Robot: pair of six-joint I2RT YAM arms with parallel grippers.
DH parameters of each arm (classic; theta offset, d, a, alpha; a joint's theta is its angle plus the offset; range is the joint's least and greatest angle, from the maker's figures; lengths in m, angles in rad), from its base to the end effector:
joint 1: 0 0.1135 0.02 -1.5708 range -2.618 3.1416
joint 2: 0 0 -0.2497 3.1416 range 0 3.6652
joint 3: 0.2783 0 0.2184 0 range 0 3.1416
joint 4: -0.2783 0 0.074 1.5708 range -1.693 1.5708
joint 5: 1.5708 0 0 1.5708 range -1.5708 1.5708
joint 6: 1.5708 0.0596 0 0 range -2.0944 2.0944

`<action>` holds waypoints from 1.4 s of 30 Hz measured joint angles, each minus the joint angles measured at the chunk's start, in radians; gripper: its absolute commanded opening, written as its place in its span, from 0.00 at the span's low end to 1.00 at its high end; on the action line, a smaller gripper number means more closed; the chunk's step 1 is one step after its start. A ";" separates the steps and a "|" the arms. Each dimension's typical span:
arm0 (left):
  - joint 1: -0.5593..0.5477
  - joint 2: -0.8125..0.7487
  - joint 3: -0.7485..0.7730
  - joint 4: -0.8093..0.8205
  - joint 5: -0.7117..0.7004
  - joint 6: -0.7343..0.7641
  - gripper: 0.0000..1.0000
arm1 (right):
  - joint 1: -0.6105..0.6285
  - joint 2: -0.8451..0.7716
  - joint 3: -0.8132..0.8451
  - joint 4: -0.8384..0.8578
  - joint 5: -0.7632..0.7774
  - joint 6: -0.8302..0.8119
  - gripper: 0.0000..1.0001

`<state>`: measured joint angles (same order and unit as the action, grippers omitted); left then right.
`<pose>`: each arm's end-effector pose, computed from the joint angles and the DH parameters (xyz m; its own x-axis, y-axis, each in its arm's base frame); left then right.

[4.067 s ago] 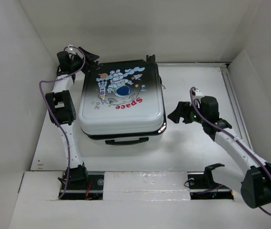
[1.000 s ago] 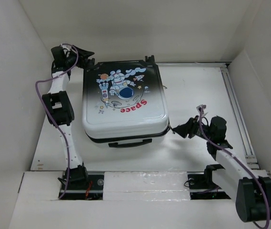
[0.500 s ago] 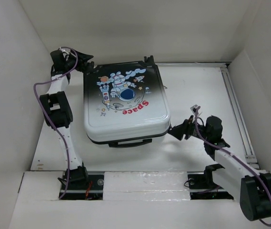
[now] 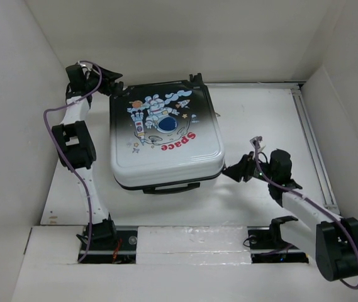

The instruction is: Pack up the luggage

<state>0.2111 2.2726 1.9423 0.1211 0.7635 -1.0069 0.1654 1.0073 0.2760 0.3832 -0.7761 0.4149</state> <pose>0.5110 0.0674 0.2685 -0.5396 -0.7401 -0.4015 0.1010 0.4165 -0.9035 0.1830 0.0729 0.1893 -0.6171 0.1887 -0.7639 -0.5663 0.5676 0.5976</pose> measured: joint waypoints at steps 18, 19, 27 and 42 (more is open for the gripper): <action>-0.004 -0.023 -0.069 0.063 -0.046 -0.001 0.00 | 0.156 -0.096 0.021 -0.172 0.098 0.000 0.00; -0.005 -0.030 -0.087 0.080 -0.057 -0.006 0.00 | 0.178 -0.124 0.021 -0.199 0.118 0.010 0.00; -0.009 -0.119 -0.276 0.234 -0.130 -0.072 0.00 | 0.283 -0.179 0.047 -0.332 0.137 0.076 0.00; 0.014 -0.228 -0.458 0.343 -0.257 -0.080 0.00 | 0.065 0.137 0.372 -0.546 0.089 0.034 0.00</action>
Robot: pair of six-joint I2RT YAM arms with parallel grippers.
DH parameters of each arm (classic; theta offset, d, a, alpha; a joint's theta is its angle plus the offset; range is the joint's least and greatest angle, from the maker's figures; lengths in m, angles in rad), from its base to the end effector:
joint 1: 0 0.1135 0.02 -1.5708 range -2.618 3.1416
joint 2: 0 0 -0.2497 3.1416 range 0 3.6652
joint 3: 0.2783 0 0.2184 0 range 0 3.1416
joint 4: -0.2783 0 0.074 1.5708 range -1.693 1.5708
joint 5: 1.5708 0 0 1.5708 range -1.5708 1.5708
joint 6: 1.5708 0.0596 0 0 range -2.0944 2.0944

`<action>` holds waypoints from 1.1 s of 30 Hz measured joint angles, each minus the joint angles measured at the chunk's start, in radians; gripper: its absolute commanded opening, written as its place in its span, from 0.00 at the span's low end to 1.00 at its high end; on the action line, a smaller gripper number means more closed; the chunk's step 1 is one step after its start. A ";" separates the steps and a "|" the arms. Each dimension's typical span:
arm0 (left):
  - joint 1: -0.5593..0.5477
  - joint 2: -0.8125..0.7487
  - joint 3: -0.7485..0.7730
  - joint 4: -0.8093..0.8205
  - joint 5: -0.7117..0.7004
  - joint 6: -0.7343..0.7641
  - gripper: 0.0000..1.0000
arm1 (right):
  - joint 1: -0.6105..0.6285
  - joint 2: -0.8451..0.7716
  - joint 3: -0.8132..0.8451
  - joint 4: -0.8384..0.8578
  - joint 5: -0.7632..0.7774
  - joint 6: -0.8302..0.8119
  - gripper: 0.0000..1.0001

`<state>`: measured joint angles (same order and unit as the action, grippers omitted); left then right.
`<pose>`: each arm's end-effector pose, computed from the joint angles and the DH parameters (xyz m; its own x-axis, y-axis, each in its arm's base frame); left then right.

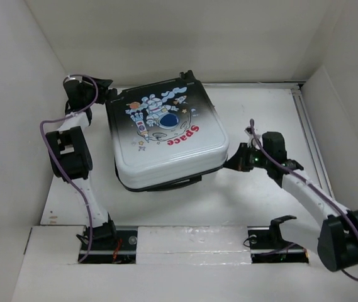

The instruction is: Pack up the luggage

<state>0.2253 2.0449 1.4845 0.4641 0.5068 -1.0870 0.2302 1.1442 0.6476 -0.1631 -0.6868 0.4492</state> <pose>0.4639 0.0766 0.2627 -0.2876 -0.8599 -0.4217 0.0452 0.4276 -0.9028 0.2102 0.0881 0.2199 -0.8260 0.1513 -0.5430 -0.3392 0.6359 0.6932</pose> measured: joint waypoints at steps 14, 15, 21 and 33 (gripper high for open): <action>-0.011 -0.068 -0.143 0.104 -0.074 -0.053 0.00 | 0.442 -0.337 -0.253 0.017 0.031 0.022 0.00; -0.008 -0.068 -0.145 0.108 -0.079 -0.056 0.00 | 0.438 -0.314 -0.242 0.004 0.048 0.013 0.00; 0.001 -0.094 -0.139 0.053 -0.096 -0.029 0.85 | 0.397 -0.197 -0.154 -0.016 0.163 -0.028 0.00; -0.098 -0.444 0.239 -0.324 -0.401 0.255 1.00 | 0.472 0.069 -0.033 0.158 0.161 -0.055 0.00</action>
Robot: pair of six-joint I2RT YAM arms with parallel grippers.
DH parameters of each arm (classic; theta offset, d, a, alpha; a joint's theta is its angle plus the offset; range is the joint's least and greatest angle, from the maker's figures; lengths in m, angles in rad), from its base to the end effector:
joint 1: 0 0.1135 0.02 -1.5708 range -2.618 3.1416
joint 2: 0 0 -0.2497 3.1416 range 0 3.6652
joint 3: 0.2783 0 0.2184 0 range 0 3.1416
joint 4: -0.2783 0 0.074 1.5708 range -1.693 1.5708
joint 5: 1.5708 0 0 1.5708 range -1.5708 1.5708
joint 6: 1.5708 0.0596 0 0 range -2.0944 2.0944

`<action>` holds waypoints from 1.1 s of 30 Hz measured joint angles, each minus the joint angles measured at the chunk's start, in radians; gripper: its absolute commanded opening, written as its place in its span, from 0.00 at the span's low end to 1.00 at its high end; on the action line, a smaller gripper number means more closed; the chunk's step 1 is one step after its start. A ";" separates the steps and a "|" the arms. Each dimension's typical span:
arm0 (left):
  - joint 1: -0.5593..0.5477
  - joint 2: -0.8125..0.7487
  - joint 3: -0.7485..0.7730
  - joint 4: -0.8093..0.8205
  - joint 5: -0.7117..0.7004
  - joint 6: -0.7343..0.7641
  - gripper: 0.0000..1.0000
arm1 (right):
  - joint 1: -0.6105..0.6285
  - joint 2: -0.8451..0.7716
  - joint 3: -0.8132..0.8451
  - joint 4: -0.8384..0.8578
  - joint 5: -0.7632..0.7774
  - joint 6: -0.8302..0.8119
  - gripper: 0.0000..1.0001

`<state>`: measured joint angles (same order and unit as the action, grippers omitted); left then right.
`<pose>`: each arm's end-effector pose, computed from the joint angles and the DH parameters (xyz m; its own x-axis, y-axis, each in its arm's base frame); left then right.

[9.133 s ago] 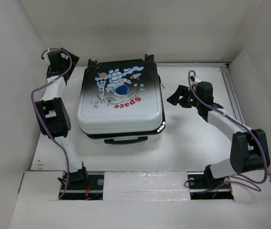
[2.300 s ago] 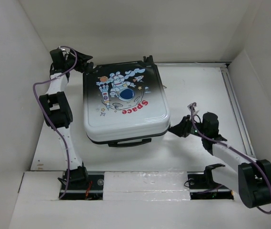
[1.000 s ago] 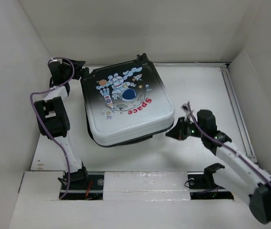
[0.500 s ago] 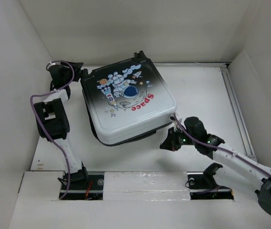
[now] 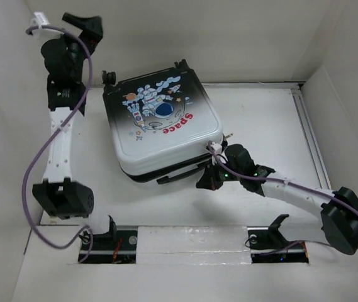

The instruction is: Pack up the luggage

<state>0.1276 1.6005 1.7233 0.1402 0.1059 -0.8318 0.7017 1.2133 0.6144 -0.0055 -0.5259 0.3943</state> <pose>0.3551 0.0392 0.4830 0.1924 -0.7163 -0.6707 0.1736 0.6975 -0.6952 0.1664 0.1798 0.2072 -0.7364 -0.1873 -0.6501 -0.6400 0.5046 0.5795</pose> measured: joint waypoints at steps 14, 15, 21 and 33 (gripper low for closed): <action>-0.897 -0.430 -0.587 0.144 -0.177 0.238 0.25 | -0.030 -0.360 -0.006 -0.016 0.261 0.033 0.48; -0.973 -0.424 -0.642 0.135 -0.227 0.249 0.25 | -0.051 -0.400 -0.003 -0.032 0.285 0.027 0.51; -1.446 -0.339 -0.864 0.138 -0.536 0.245 0.27 | -0.266 -0.402 0.028 -0.062 0.319 -0.023 0.49; -1.517 -0.177 -1.083 0.254 -0.717 0.067 0.38 | -0.682 -0.043 0.026 0.230 0.045 0.150 0.83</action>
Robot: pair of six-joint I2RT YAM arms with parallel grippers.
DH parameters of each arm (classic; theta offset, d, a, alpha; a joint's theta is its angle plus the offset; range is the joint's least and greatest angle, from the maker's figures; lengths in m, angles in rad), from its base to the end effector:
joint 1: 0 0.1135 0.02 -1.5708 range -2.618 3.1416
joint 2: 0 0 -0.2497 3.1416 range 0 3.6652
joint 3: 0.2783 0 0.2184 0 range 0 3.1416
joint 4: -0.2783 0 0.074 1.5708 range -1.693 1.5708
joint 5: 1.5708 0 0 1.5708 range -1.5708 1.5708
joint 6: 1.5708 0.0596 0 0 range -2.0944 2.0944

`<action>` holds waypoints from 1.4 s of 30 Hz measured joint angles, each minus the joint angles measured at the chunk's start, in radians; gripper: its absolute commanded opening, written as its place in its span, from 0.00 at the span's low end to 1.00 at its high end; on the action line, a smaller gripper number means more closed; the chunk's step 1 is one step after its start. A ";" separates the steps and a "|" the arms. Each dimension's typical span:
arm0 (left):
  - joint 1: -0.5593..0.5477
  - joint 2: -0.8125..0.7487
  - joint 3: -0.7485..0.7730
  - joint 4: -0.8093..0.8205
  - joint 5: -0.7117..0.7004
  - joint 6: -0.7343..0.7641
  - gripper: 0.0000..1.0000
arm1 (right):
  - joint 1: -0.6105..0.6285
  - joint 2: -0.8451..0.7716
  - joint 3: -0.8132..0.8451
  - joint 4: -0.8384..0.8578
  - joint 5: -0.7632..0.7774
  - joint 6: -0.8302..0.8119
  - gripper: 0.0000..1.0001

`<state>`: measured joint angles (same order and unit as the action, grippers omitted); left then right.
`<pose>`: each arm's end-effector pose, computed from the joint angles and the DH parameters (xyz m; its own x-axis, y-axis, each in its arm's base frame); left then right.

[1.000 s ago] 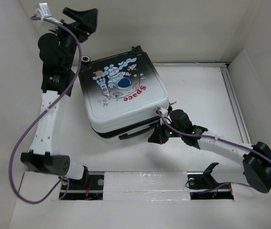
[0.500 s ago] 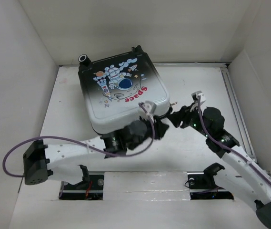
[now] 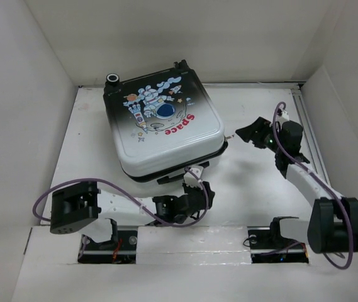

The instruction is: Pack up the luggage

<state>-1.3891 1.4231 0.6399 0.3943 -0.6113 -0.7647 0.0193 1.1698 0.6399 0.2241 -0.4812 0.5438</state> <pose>0.0857 -0.2771 0.2083 -0.5406 -0.1950 -0.8184 0.4645 0.7419 -0.4836 0.2544 0.0325 0.2508 -0.4947 0.4492 -0.7440 -0.2365 0.7541 0.6126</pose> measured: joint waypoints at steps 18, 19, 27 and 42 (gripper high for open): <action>0.074 0.221 0.079 0.114 -0.116 0.034 0.36 | 0.068 0.508 0.007 0.584 -0.112 0.444 0.39; 0.077 0.236 0.094 0.119 -0.117 0.039 0.35 | 0.068 0.528 0.007 0.629 -0.118 0.463 0.36; 0.131 0.317 0.180 0.145 -0.117 0.068 0.33 | 0.067 0.563 -0.048 0.806 -0.122 0.553 0.09; 0.191 0.380 0.240 0.170 -0.068 0.088 0.31 | 0.107 0.296 -0.098 0.552 -0.019 0.386 0.44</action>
<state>-1.1980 1.8027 0.8803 0.5644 -0.6788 -0.6769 0.1261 1.4658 0.5415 0.7757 -0.5007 0.9302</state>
